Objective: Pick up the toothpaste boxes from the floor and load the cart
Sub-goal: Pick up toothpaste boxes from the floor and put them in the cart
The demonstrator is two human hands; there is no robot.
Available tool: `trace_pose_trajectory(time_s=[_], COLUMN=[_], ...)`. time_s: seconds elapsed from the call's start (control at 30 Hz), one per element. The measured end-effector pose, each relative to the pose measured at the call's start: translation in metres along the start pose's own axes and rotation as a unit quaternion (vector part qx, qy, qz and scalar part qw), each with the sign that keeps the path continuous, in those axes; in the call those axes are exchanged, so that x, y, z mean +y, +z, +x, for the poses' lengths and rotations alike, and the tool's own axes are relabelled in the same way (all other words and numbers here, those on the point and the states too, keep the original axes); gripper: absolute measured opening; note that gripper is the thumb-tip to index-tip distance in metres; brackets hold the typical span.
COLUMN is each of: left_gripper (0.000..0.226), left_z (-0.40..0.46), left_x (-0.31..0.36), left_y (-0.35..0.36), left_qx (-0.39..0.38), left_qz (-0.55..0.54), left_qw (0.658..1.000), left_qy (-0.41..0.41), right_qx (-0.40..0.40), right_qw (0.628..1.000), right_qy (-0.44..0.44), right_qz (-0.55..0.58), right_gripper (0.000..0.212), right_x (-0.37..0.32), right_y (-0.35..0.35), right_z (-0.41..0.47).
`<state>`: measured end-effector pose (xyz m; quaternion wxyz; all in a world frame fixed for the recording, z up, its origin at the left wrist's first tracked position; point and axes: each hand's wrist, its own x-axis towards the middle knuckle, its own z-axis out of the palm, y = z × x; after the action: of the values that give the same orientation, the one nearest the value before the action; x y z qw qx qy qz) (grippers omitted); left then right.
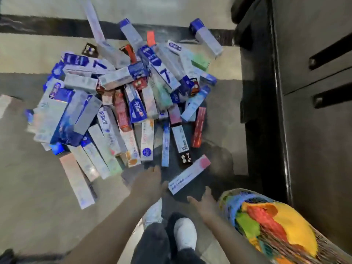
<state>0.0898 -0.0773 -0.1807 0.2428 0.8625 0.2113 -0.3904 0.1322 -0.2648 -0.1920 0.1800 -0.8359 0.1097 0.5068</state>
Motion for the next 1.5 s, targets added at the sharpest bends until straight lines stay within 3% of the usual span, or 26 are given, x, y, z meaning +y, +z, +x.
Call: trace_pose_trajectory(time_s=[0.1, 0.27, 0.4, 0.67, 0.87, 1.07, 1.23, 1.5], left_gripper=[0.043, 0.066, 0.073, 0.041, 0.035, 0.045, 0.046, 0.045], left_z=[0.073, 0.159, 0.189, 0.195, 0.173, 0.158, 0.106, -0.082], left_x=[-0.008, -0.012, -0.013, -0.012, -0.013, -0.025, -0.015, 0.029], left_y=[0.039, 0.091, 0.109, 0.113, 0.115, 0.116, 0.074, -0.055], left_qx=[-0.006, 0.010, 0.024, 0.087, 0.090, 0.068, 0.072, 0.121], left_qz=[-0.032, -0.150, -0.134, -0.206, -0.257, -0.246, -0.186, -0.323], left_qw=[0.999, 0.983, 0.982, 0.964, 0.950, 0.954, 0.964, 0.922], left_qy=[-0.030, -0.102, -0.134, -0.147, -0.152, -0.160, -0.176, -0.173], right_qx=[-0.002, 0.039, 0.076, 0.113, 0.082, 0.110, 0.136, 0.132], right_qw=[0.997, 0.974, 0.959, 0.957, 0.950, 0.927, 0.969, 0.991], right_qy=[0.022, 0.097, 0.154, 0.202, 0.186, 0.222, 0.134, -0.022], right_qz=[0.074, 0.203, 0.226, 0.175, 0.238, 0.281, 0.159, -0.021], right_gripper=[0.080, 0.084, 0.091, 0.049, 0.068, 0.065, 0.058, 0.052], right_x=[0.007, 0.009, 0.008, 0.006, 0.007, -0.003, 0.006, -0.037], right_y=[0.038, 0.090, 0.114, 0.105, 0.114, 0.116, 0.073, -0.072], right_z=[0.069, 0.152, 0.180, 0.187, 0.184, 0.197, 0.137, -0.076])
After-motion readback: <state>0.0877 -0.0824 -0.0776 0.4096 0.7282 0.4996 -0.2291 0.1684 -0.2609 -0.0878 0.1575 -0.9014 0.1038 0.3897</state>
